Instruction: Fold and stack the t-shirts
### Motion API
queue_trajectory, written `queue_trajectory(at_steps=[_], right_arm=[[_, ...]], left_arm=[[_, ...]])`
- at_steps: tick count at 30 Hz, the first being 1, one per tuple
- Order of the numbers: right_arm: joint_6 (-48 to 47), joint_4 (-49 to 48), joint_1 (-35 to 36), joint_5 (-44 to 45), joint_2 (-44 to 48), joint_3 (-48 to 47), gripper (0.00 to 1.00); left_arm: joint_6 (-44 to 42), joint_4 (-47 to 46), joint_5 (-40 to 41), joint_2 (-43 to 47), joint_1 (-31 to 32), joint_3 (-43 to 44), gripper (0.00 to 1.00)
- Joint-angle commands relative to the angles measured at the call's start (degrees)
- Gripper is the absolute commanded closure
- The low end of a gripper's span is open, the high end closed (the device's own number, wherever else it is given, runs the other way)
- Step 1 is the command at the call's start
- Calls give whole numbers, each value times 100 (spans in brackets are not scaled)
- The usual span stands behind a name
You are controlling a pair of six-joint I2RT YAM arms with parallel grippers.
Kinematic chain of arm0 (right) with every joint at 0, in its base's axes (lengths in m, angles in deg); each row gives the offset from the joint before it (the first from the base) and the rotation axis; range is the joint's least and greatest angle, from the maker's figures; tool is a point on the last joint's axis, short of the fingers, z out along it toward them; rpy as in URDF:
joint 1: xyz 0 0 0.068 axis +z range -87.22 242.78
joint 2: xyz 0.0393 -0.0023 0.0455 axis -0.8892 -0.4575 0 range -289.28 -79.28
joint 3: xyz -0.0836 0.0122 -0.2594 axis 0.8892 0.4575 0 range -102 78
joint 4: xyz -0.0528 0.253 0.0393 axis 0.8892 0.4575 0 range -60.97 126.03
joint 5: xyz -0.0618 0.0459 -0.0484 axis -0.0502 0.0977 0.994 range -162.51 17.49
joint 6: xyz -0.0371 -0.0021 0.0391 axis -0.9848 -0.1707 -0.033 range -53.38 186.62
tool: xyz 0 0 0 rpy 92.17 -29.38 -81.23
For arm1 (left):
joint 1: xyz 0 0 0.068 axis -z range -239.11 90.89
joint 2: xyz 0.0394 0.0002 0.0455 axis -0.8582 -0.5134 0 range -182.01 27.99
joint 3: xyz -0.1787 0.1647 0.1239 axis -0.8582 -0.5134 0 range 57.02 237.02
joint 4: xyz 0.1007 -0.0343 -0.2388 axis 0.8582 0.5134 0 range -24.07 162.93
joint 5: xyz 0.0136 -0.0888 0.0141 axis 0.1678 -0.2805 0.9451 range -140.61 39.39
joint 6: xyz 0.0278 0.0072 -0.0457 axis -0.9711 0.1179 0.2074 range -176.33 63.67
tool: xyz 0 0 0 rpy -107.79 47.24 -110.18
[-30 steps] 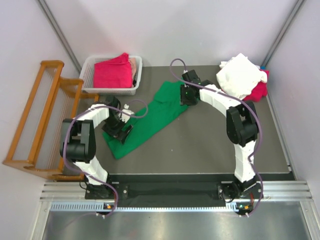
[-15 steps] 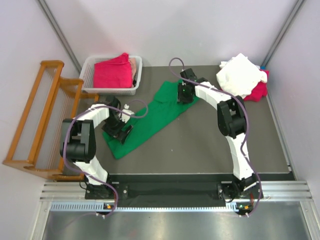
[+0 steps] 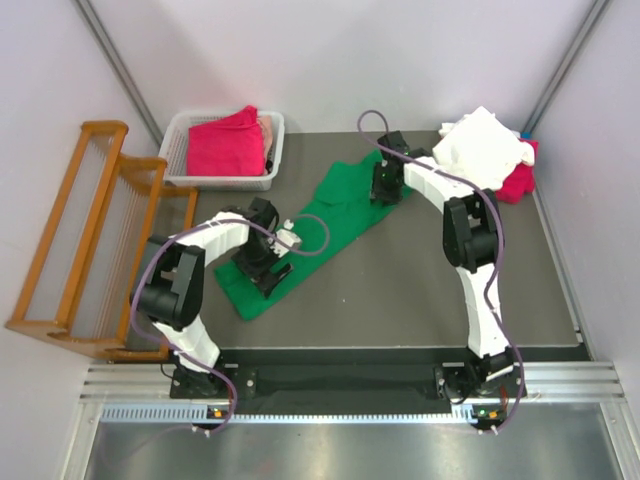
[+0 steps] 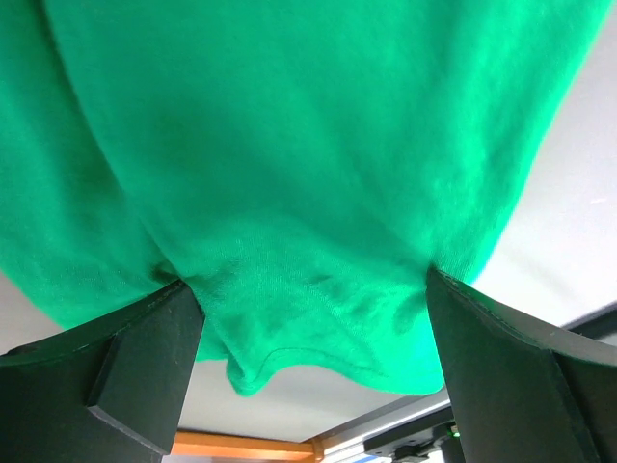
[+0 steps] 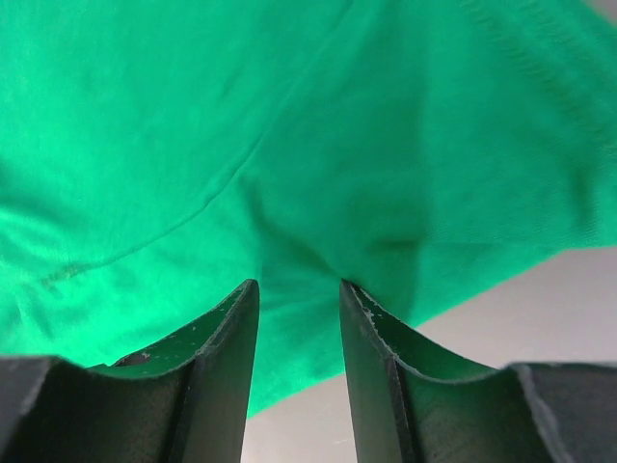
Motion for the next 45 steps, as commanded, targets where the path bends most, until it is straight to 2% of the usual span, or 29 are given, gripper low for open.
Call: queue_trajectory(at_steps=[1, 7, 13, 19, 25, 28, 32, 39, 45], right_arm=[[28, 273, -390, 166, -255, -356, 60], [19, 290, -530, 25, -703, -935, 60], [46, 580, -601, -607, -1371, -1902, 59], [28, 448, -539, -845, -1398, -1789, 61], [-51, 343, -548, -757, -1284, -1507, 60], [-95, 335, -522, -757, -1118, -1368, 56], [-332, 176, -364, -301, -538, -1051, 52], [-358, 27, -48, 253, 604, -357, 48], [-482, 53, 357, 763, 1491, 267, 47]], left_arm=[[205, 232, -549, -123, 361, 241, 1], [319, 442, -821, -246, 696, 592, 1], [434, 741, -1058, -352, 1065, 1198, 1], [539, 926, -1199, -607, 1531, 1656, 1], [653, 900, -1577, -739, 1804, 1613, 1], [628, 838, -1315, -730, 1778, 1543, 1], [513, 829, -1234, -502, 1331, 1437, 1], [118, 1005, -1463, -63, -382, 1253, 1], [-137, 1093, -1402, 245, -1122, 1095, 1]])
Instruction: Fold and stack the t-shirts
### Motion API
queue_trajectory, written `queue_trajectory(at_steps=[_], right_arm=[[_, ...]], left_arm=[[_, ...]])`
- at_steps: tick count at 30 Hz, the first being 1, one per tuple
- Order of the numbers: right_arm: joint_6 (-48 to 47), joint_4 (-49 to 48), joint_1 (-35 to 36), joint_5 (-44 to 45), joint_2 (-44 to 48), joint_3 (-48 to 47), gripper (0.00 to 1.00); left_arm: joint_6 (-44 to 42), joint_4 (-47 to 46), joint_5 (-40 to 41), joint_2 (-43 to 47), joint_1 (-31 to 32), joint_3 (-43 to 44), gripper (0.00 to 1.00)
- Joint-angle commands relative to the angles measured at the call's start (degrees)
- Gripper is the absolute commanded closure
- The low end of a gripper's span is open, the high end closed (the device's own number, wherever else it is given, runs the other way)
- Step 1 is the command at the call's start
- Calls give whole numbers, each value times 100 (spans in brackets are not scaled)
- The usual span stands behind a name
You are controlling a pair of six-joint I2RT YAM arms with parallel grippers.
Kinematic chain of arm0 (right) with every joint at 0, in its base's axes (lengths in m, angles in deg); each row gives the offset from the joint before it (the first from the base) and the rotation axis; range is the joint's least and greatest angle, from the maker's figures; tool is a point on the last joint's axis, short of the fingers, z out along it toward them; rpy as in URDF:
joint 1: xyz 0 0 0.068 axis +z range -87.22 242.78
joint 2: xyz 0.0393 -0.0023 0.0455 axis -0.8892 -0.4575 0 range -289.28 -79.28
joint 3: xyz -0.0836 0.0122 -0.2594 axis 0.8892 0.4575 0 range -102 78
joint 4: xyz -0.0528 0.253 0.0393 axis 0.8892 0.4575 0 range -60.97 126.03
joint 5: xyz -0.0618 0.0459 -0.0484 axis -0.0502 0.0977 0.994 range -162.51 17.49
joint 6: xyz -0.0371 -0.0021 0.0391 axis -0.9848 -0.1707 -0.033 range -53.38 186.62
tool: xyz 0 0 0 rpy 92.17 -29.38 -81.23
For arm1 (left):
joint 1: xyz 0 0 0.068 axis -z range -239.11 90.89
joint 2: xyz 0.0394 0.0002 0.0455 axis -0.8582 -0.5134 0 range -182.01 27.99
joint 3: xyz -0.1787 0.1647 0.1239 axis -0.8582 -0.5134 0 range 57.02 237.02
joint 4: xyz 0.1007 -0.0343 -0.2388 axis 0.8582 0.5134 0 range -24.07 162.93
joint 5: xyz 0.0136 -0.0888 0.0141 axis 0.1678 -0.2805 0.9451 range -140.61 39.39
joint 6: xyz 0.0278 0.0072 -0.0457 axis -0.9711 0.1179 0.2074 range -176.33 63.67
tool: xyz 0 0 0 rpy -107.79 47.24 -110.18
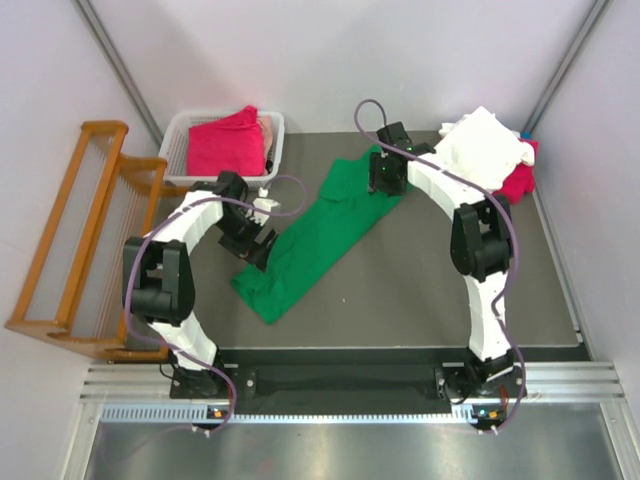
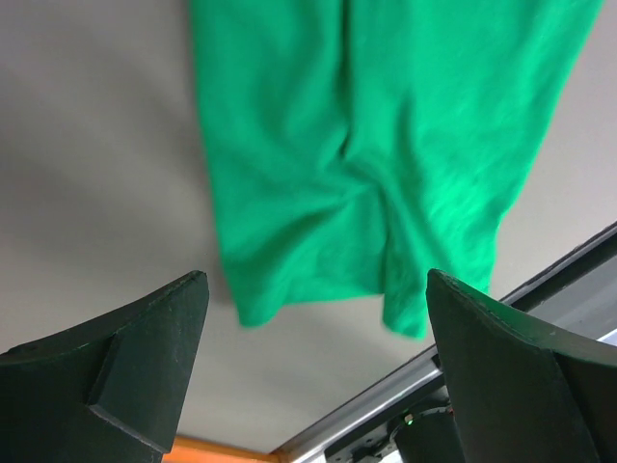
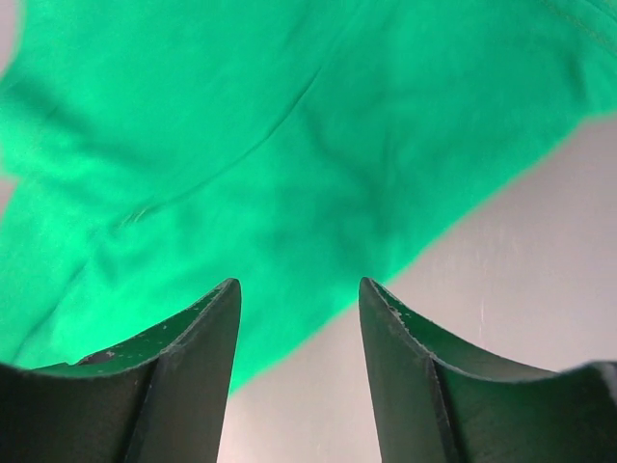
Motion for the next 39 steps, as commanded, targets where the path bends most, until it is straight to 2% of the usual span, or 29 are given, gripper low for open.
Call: queue_trajectory(at_steps=[1, 5, 13, 18, 22, 30, 39], right_arm=[[-184, -15, 363, 523, 1115, 453, 46], [-71, -59, 741, 366, 1739, 1209, 42], [114, -112, 1664, 286, 3242, 3528, 46], [351, 169, 2042, 338, 4164, 4303, 46], [413, 494, 2306, 400, 4552, 4436, 46], [422, 750, 2412, 453, 4851, 4524, 46], [448, 820, 2421, 523, 4913, 4480, 46]], left_arm=[[-343, 278, -97, 442, -246, -184, 1], [-343, 269, -132, 574, -308, -351, 1], [-325, 172, -211, 628, -317, -536, 1], [-273, 128, -255, 583, -317, -597, 1], [-176, 102, -212, 513, -317, -606, 1], [53, -416, 571, 241, -343, -931, 1], [9, -460, 272, -41, -370, -1116, 1]])
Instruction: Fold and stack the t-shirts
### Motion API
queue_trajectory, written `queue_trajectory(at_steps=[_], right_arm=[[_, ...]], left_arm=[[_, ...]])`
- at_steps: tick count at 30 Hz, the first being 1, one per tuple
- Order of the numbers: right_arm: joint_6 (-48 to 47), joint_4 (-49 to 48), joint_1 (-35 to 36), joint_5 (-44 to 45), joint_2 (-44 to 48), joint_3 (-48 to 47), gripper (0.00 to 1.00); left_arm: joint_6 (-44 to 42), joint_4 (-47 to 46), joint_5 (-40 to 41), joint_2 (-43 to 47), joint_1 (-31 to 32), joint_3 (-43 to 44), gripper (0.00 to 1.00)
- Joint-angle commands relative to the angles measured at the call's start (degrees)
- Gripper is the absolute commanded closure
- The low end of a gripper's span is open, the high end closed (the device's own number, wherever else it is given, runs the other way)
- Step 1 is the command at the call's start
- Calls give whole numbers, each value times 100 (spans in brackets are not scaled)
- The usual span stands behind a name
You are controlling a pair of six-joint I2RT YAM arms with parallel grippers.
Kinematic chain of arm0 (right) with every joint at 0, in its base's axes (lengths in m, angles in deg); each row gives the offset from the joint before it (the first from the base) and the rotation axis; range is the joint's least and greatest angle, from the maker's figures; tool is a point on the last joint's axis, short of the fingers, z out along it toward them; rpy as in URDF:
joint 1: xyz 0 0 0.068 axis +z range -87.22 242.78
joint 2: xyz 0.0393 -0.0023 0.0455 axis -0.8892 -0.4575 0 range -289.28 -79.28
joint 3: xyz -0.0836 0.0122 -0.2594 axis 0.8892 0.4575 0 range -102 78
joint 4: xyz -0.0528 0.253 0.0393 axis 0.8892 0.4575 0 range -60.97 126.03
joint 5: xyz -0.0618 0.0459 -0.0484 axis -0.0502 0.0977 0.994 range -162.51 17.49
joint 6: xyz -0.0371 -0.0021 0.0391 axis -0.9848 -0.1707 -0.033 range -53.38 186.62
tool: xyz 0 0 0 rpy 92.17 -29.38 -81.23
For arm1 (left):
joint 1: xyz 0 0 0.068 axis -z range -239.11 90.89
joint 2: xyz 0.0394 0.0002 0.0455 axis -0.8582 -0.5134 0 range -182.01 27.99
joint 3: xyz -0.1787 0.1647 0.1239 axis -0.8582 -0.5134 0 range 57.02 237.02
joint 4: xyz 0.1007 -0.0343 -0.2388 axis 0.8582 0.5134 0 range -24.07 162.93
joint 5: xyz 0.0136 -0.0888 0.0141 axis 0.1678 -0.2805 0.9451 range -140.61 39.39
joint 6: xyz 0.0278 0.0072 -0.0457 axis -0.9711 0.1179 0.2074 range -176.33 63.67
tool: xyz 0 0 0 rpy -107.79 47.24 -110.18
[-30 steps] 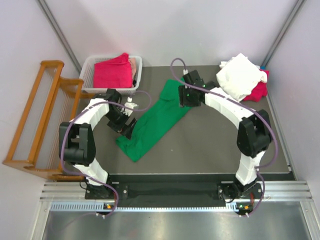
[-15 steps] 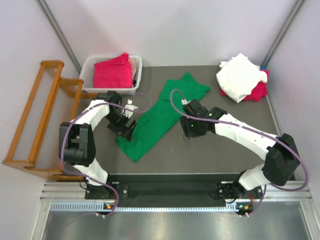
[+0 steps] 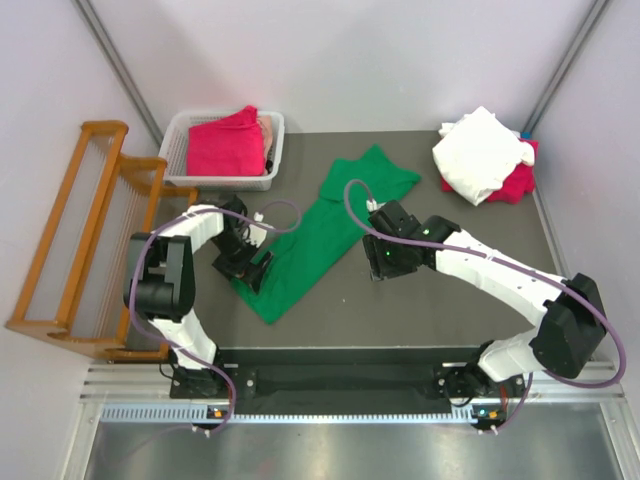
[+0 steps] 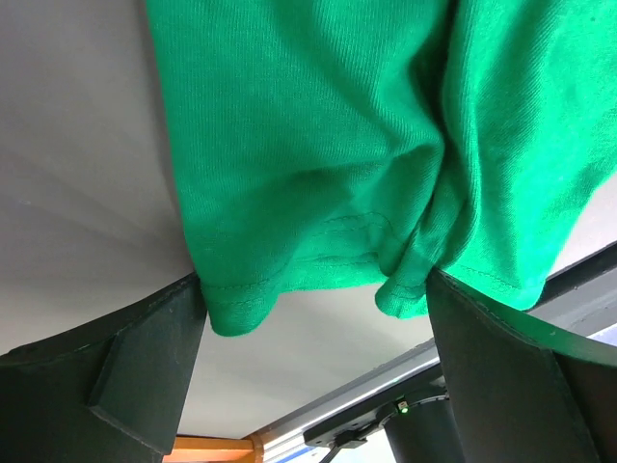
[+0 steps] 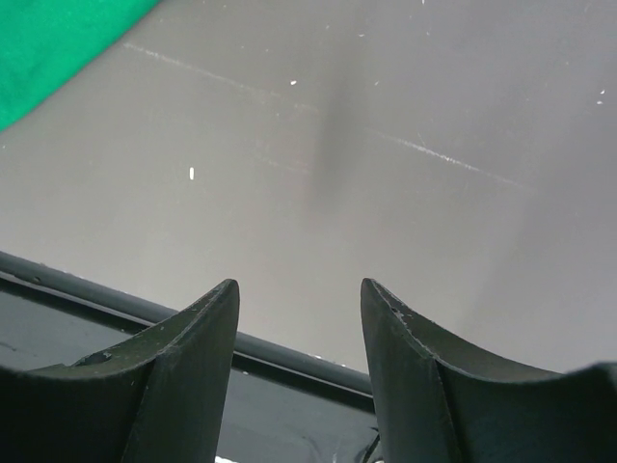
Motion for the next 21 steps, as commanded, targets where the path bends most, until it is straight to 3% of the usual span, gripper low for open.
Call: queue_trajectory(at_steps=[1, 9, 14, 21], right_arm=[[72, 53, 75, 134, 229, -11, 46], [81, -17, 84, 178, 106, 68, 48], [46, -140, 75, 195, -34, 147, 55], [-33, -272, 75, 266, -219, 252, 56]], left_arm=[[-55, -187, -93, 23, -33, -82, 1], [-20, -47, -119, 189, -33, -21, 1], [51, 155, -215, 269, 54, 120, 1], [200, 147, 346, 593, 1126, -284, 1]])
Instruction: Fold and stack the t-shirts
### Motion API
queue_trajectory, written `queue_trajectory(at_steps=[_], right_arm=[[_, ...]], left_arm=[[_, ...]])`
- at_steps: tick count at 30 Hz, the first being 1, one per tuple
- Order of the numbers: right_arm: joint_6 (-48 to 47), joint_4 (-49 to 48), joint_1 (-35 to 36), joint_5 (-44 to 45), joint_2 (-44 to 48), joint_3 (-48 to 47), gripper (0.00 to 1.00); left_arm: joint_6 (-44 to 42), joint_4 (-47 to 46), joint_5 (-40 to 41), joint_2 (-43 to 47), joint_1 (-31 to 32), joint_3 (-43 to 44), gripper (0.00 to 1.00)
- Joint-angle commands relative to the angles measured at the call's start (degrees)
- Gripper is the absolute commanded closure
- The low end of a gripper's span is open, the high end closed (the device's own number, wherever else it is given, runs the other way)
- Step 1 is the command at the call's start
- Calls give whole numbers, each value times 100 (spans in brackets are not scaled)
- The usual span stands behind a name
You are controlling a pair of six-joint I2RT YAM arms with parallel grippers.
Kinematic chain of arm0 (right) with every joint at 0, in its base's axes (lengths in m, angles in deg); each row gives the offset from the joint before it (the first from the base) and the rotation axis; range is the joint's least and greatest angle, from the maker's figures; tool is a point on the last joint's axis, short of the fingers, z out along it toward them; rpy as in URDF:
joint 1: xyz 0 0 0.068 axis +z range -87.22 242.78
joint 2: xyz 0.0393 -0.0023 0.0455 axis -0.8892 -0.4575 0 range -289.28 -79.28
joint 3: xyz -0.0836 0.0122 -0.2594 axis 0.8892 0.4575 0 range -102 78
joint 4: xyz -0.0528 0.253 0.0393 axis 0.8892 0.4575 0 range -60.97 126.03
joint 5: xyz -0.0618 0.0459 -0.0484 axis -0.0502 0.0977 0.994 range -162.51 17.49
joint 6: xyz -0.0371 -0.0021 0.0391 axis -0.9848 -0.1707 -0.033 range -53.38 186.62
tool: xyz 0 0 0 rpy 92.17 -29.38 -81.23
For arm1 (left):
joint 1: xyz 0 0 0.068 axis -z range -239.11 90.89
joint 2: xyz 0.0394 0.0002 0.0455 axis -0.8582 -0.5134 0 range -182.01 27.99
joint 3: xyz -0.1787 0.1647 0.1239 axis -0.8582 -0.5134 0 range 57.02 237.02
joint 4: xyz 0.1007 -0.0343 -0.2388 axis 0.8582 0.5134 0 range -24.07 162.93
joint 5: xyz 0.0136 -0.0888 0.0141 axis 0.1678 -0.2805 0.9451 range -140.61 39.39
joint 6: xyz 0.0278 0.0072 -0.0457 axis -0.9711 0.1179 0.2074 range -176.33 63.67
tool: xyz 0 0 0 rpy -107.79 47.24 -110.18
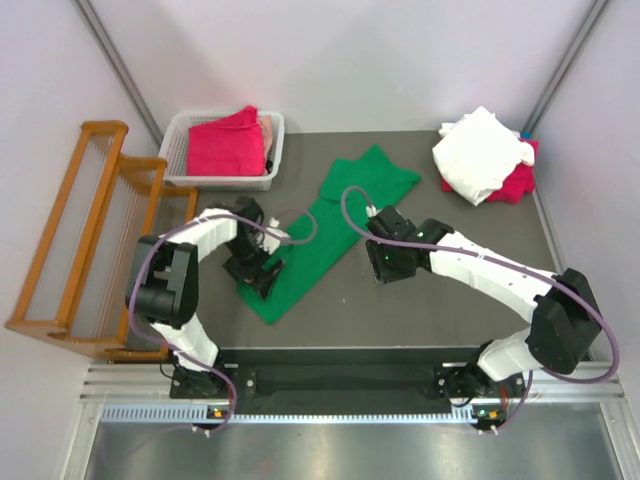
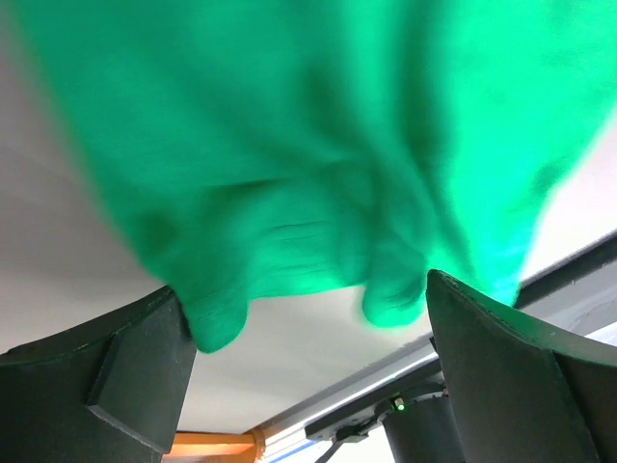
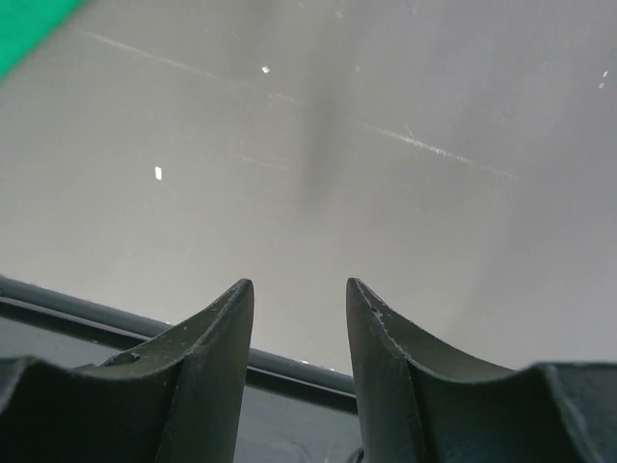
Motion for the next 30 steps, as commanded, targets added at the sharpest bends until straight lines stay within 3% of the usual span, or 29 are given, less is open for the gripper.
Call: queue_trajectory(at_steps=[1, 4, 20, 22, 27, 30], right_arm=[[-64, -211, 73, 143, -90, 56, 57], [-64, -255, 29, 144, -90, 91, 57], [-38, -334, -190, 144, 138, 495, 68], [-37, -378, -190, 108, 112, 495, 69], [-55, -387, -190, 65, 77, 460, 68], [-64, -378, -190, 64, 68, 416, 68]], left_arm=[[141, 129, 140, 469, 805, -253, 1], [203, 200, 95, 487, 1052, -297, 1], [229, -230, 481, 92, 1001, -429, 1], [229, -353, 535, 39, 782, -473, 1], [10, -178, -282, -137, -351, -44, 1], [-43, -169, -257, -58, -424, -25, 1]])
